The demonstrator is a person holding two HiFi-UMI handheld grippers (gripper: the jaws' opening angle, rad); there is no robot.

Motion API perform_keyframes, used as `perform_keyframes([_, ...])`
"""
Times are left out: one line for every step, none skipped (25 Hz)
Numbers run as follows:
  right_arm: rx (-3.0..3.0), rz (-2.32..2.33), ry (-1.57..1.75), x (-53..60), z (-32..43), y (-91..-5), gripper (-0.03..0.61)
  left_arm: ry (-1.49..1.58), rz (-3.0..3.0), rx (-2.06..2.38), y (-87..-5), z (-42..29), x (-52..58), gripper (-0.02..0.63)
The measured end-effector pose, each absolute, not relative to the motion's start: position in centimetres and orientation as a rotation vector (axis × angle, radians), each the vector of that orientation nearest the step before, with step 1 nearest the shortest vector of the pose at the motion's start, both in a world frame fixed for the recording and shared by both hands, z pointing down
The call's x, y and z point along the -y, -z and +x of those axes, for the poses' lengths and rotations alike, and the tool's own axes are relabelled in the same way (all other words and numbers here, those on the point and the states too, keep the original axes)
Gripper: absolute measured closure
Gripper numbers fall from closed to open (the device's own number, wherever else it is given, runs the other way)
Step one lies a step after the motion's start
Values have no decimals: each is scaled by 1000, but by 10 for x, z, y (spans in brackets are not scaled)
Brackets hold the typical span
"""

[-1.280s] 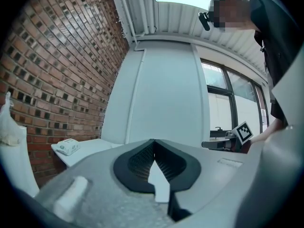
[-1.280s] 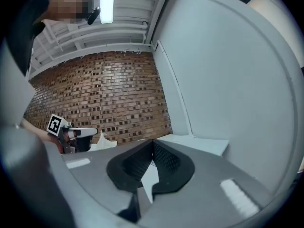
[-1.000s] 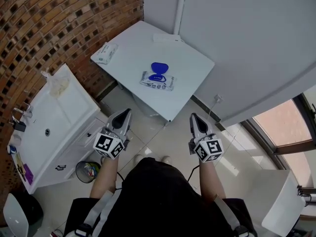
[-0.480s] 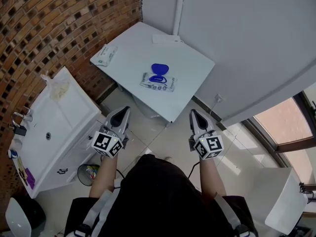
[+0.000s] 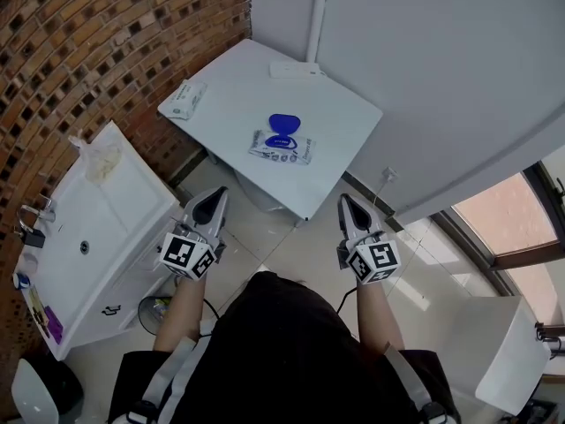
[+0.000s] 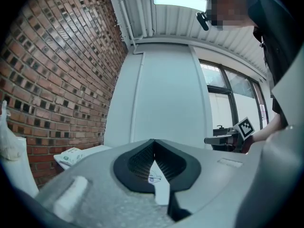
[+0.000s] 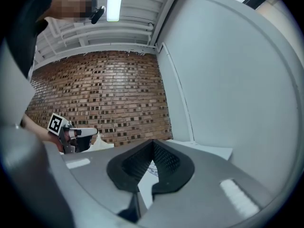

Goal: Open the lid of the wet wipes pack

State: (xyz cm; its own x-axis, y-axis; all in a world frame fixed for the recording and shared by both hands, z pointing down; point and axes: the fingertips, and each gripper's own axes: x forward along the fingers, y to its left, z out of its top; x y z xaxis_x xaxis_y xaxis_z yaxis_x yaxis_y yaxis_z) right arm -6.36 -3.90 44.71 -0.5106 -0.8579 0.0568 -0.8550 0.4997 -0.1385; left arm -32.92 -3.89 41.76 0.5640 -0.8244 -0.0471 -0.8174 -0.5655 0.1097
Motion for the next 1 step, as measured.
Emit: perform_keyframes([-2706, -1541, 228, 40, -65, -446, 574, 143, 2716, 1430, -416, -331, 40, 612])
